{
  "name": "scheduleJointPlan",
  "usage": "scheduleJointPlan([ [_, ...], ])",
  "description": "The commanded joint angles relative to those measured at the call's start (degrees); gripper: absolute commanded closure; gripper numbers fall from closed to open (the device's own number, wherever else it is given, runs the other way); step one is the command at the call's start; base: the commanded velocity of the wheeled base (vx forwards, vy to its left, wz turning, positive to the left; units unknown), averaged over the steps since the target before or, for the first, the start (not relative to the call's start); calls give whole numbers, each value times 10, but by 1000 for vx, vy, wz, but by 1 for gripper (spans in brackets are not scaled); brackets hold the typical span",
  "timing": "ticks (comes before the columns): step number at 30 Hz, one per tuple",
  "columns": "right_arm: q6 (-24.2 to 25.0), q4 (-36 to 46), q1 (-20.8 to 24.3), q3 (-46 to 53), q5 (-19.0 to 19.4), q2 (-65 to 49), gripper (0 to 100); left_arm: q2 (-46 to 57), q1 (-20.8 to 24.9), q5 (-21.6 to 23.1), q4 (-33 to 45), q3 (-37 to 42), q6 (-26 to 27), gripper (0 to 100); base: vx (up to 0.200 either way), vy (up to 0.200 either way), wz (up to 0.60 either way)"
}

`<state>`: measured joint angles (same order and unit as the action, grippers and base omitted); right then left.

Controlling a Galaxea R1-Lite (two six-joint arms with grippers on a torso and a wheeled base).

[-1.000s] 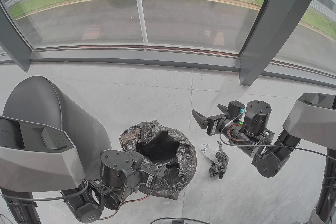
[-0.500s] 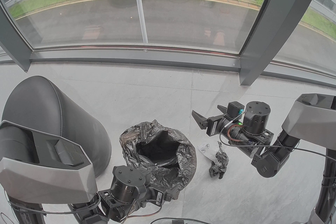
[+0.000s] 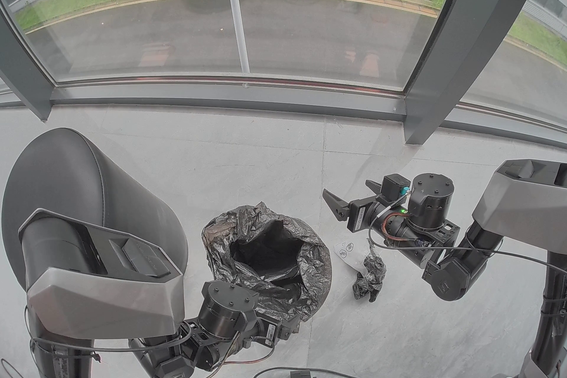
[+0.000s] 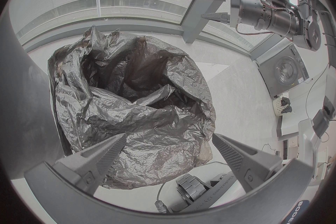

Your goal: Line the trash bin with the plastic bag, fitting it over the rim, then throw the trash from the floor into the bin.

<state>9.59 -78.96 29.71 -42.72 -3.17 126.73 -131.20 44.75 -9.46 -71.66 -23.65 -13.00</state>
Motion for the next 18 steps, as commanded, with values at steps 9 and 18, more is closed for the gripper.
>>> scheduleJointPlan([
  [9, 0, -1, 0, -2, 0, 6, 0, -42, -20, 0, 0, -13, 0, 0, 0, 0, 0],
  [18, 0, -1, 0, -3, 0, 6, 0, -32, -19, 0, -2, -6, -2, 0, 0, 0, 0],
])
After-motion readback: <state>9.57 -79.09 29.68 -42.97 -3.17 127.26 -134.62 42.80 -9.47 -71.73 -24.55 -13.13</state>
